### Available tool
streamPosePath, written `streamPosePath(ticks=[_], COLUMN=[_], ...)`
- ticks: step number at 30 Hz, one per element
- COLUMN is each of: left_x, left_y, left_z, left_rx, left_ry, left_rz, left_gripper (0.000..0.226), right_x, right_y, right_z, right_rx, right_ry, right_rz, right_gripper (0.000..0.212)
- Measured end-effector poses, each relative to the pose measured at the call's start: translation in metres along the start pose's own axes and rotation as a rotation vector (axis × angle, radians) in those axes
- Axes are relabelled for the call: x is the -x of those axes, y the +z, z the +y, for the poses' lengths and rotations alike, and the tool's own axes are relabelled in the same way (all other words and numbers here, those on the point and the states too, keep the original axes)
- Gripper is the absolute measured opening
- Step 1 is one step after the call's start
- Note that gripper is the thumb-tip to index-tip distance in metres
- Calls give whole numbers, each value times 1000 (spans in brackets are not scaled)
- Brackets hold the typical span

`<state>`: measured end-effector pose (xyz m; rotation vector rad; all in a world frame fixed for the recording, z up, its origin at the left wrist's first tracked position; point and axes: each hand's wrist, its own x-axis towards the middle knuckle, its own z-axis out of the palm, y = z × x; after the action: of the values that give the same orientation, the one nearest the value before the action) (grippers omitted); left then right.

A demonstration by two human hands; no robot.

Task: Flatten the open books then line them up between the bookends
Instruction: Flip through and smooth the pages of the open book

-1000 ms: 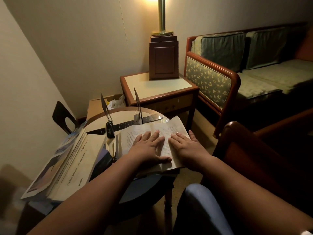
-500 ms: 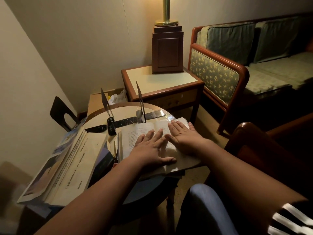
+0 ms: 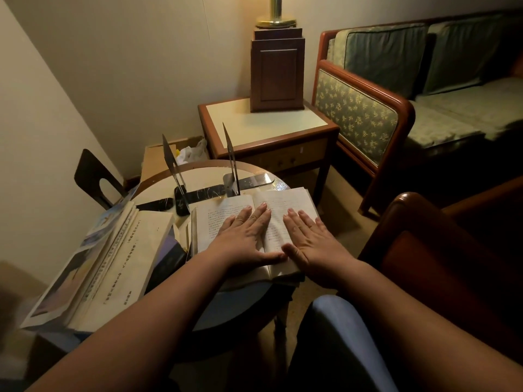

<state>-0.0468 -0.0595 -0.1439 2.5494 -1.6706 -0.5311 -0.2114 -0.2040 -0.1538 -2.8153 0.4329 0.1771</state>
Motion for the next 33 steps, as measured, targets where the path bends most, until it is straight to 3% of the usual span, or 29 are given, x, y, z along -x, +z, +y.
streamPosePath(ticks=[8,20,27,33], left_x=[-1,5,-3,-10], left_y=[-6,-14,-23,-44], left_z=[0,3,-33,-57], left_rx=[-5,-48,70,140], left_ry=[1,-23,-160,-286], left_rz=[-30,-2,197,178], left_gripper=[123,110,66,55], right_x=[44,-44,-52,-53], right_y=[5,-16,-5,0], right_z=[-7,3,5,7], right_rx=[16,-19,-78,-123], right_ry=[3,39,-10,-1], right_rz=[-52,-9,62,88], right_gripper=[86,84,84,85])
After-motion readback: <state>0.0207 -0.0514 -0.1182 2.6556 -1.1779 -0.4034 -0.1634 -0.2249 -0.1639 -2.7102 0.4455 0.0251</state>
